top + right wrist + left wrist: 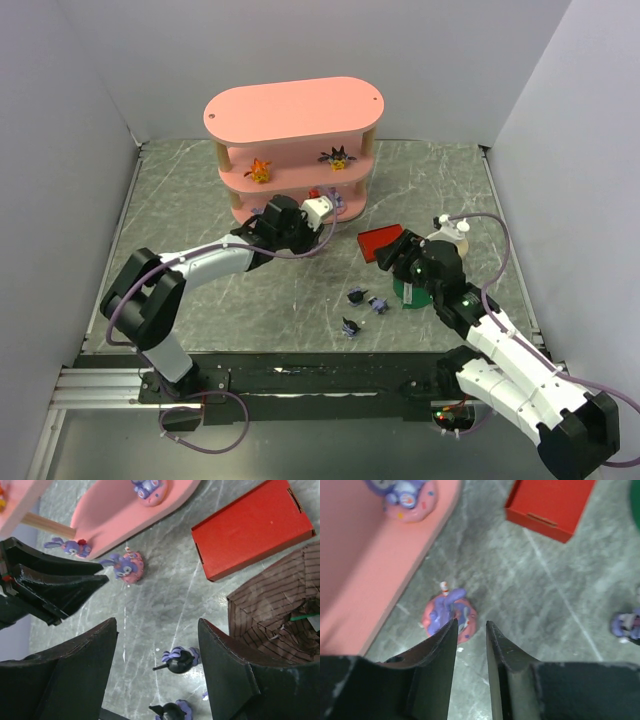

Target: Place and organize the plastic toys onto the shelf

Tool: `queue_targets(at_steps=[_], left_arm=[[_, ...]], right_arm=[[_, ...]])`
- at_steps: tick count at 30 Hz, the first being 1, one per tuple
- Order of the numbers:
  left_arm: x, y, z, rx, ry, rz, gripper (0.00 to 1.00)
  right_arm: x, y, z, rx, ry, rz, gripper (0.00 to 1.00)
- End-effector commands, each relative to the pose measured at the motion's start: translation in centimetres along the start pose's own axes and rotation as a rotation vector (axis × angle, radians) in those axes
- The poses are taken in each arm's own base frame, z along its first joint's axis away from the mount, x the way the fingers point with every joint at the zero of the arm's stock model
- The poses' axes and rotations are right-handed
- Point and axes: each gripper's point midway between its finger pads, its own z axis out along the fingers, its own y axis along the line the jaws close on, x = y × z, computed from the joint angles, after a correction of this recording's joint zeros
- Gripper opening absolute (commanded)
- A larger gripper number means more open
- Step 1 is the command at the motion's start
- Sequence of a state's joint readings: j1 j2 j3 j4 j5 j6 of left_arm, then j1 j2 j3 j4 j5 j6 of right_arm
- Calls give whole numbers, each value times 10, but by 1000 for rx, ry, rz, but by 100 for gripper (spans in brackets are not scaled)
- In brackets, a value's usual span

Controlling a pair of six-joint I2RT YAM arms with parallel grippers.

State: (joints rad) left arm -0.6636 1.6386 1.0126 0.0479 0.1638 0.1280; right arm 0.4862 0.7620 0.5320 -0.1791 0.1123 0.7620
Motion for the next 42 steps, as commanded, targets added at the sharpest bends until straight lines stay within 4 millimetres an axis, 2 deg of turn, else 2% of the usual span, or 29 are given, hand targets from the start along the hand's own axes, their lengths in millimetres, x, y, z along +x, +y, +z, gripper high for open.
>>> queue_targets(at_steps=[1, 7, 10, 14, 18, 21, 25, 30, 34, 42], left_arm=[[-26, 22, -2, -122, -57, 48, 34], [-16, 27, 5, -154, -20, 54, 31], [-18, 25, 4, -152, -29, 63, 33], [-29, 21, -6, -150, -62, 70, 38], [-50, 15, -23, -149, -120, 85, 42], [-55, 16, -31, -153, -142, 95, 44], [-49, 20, -30, -178, -118, 110, 46], [-29, 14, -16, -128, -35, 119, 48], [-21, 13, -9, -118, -8, 116, 49], [-13, 16, 1, -125, 21, 120, 40]], right_arm=[[-7, -3, 0, 9, -39, 5, 73], [-7, -7, 0, 20, -45, 4, 73], [-7, -8, 0, 23, -44, 3, 73], [-7, -8, 1, 24, -44, 4, 73], [-6, -8, 1, 23, -39, 7, 73], [-5, -8, 2, 22, -38, 9, 73], [-4, -8, 3, 21, -33, 11, 73], [-4, -9, 3, 24, -34, 10, 73], [-4, -10, 3, 27, -37, 11, 73], [-5, -12, 2, 32, -39, 10, 73]])
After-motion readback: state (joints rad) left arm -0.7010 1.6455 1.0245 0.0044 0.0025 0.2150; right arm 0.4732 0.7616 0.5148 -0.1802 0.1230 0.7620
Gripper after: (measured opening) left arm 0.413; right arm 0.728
